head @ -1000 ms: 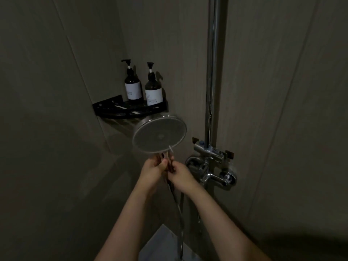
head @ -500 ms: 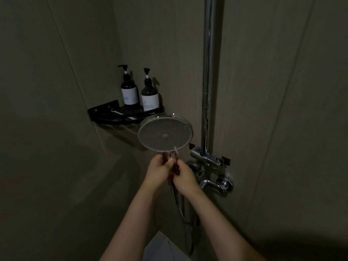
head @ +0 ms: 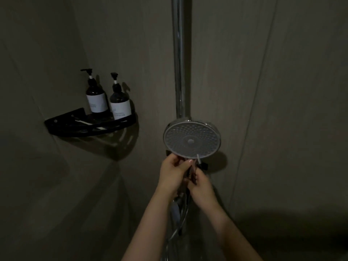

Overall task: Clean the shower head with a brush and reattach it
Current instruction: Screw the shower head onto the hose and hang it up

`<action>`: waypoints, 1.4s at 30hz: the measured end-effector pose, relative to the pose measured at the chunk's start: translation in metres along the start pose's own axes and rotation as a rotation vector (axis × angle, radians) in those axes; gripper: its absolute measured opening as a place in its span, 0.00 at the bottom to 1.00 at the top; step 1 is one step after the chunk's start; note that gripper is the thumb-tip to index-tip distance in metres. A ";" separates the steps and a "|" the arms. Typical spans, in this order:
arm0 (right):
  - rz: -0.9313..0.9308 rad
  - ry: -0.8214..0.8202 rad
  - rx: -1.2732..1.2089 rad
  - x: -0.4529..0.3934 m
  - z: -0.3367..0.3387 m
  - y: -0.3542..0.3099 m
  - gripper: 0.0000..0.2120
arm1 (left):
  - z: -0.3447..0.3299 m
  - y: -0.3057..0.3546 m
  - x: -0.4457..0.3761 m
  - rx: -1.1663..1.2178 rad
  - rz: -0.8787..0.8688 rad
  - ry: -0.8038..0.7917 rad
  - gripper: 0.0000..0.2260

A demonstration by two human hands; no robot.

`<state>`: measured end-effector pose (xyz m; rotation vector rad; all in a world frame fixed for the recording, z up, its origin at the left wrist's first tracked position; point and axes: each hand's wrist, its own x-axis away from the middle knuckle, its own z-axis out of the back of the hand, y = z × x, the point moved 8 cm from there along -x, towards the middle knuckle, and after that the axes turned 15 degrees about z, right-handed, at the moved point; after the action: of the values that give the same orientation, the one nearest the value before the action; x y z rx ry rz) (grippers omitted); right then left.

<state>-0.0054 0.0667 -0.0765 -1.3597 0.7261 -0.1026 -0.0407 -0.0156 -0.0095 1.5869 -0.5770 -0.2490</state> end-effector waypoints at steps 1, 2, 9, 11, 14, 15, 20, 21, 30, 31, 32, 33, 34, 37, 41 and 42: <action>-0.003 0.015 0.015 0.000 0.008 0.000 0.23 | -0.007 0.000 -0.003 -0.007 0.012 -0.013 0.10; -0.005 0.029 0.027 -0.002 0.015 0.000 0.21 | -0.015 0.002 -0.006 -0.017 0.018 -0.028 0.10; 0.073 0.116 0.040 -0.017 0.053 -0.041 0.21 | -0.056 0.042 -0.010 -0.077 -0.085 -0.138 0.11; 0.062 0.122 -0.001 -0.020 0.062 -0.051 0.19 | -0.064 0.055 -0.009 -0.086 -0.131 -0.160 0.11; -0.050 0.057 0.142 -0.020 0.070 -0.040 0.14 | -0.069 0.070 -0.013 -0.084 -0.180 -0.157 0.11; -0.099 0.031 0.229 -0.019 0.072 -0.031 0.12 | -0.070 0.074 -0.013 -0.078 -0.188 -0.162 0.11; -0.234 0.025 0.499 -0.015 0.073 0.000 0.14 | -0.066 0.094 -0.016 -0.061 -0.224 -0.180 0.13; -0.230 0.038 0.524 -0.014 0.072 0.002 0.14 | -0.064 0.098 -0.017 -0.065 -0.233 -0.182 0.13; -0.235 0.263 0.308 -0.017 0.066 0.020 0.12 | -0.053 0.114 -0.026 -0.017 -0.260 -0.165 0.11; -0.239 0.305 0.258 -0.016 0.067 0.022 0.12 | -0.051 0.115 -0.026 0.011 -0.259 -0.173 0.10; -0.249 0.347 0.200 -0.014 0.068 0.026 0.11 | -0.050 0.117 -0.026 0.029 -0.261 -0.179 0.10; -0.269 0.363 0.158 -0.012 0.067 0.031 0.11 | -0.049 0.119 -0.026 0.032 -0.267 -0.180 0.10; -0.301 0.353 0.136 -0.009 0.064 0.038 0.10 | -0.048 0.122 -0.026 0.024 -0.275 -0.175 0.10; -0.430 0.281 0.119 0.001 0.052 0.063 0.10 | -0.047 0.123 -0.030 -0.027 -0.274 -0.166 0.12; -0.474 0.295 0.068 0.002 0.050 0.073 0.10 | -0.045 0.106 -0.038 -0.071 -0.243 -0.147 0.14; -0.470 0.290 0.073 0.001 0.049 0.069 0.11 | -0.044 0.101 -0.040 -0.072 -0.235 -0.138 0.14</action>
<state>-0.0025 0.1245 -0.1383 -1.4386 0.6212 -0.7044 -0.0748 0.0422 0.0863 1.5756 -0.4813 -0.5531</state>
